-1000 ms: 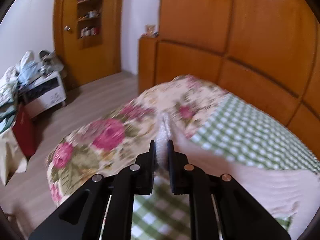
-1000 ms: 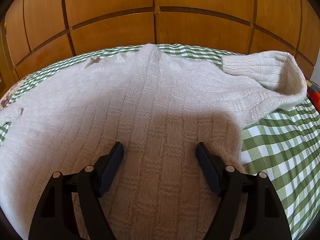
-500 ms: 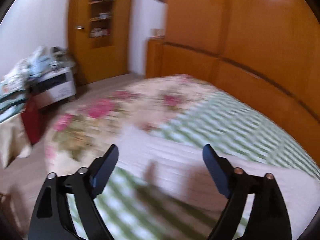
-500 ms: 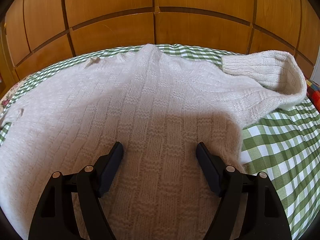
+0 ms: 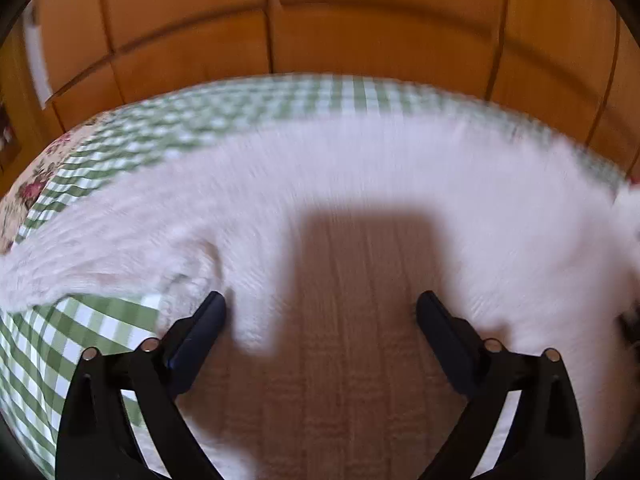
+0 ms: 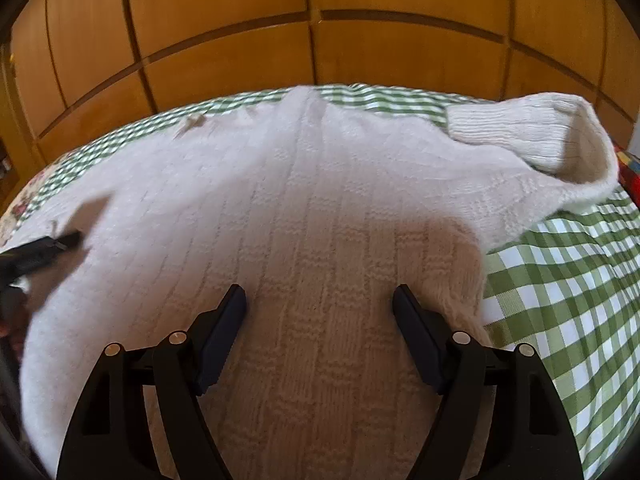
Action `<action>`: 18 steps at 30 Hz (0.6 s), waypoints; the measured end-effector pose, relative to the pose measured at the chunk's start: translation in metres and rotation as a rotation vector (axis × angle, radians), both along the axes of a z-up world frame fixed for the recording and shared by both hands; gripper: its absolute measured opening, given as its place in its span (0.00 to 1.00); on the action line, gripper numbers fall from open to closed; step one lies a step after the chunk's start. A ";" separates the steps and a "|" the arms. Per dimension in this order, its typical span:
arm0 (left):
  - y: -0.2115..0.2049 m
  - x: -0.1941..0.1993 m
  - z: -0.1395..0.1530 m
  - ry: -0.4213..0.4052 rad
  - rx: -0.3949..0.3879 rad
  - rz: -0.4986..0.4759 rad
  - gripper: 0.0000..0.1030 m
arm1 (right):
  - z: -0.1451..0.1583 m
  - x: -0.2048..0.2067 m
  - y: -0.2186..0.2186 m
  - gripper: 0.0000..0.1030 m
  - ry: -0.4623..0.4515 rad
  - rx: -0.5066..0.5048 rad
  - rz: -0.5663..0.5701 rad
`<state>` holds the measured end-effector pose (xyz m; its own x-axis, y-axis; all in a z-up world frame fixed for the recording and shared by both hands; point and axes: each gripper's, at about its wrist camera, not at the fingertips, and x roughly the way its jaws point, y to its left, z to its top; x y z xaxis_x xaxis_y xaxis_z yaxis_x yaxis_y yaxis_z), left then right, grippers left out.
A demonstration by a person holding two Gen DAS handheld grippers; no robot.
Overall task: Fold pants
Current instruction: 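Grasp the sweater sleeve cuff with the right tool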
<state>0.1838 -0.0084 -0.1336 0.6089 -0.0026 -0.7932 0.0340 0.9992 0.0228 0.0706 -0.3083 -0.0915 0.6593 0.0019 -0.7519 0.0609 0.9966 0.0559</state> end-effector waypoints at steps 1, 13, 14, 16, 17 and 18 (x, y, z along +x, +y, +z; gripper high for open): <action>0.001 0.001 0.000 0.000 -0.008 0.001 0.96 | 0.004 0.002 -0.003 0.75 0.017 0.016 0.030; 0.012 -0.007 -0.003 -0.042 -0.080 0.014 0.98 | 0.068 0.098 -0.056 0.92 0.052 -0.573 0.183; 0.013 -0.007 -0.003 -0.046 -0.082 0.014 0.98 | 0.063 0.109 -0.062 0.92 0.092 -0.632 0.193; 0.012 -0.012 -0.003 -0.053 -0.088 0.016 0.98 | 0.057 0.123 -0.071 0.92 0.130 -0.682 0.221; 0.012 -0.013 -0.004 -0.054 -0.089 0.017 0.98 | 0.055 0.129 -0.076 0.92 0.147 -0.684 0.235; 0.012 -0.013 -0.004 -0.057 -0.088 0.017 0.98 | 0.053 0.133 -0.080 0.92 0.159 -0.685 0.241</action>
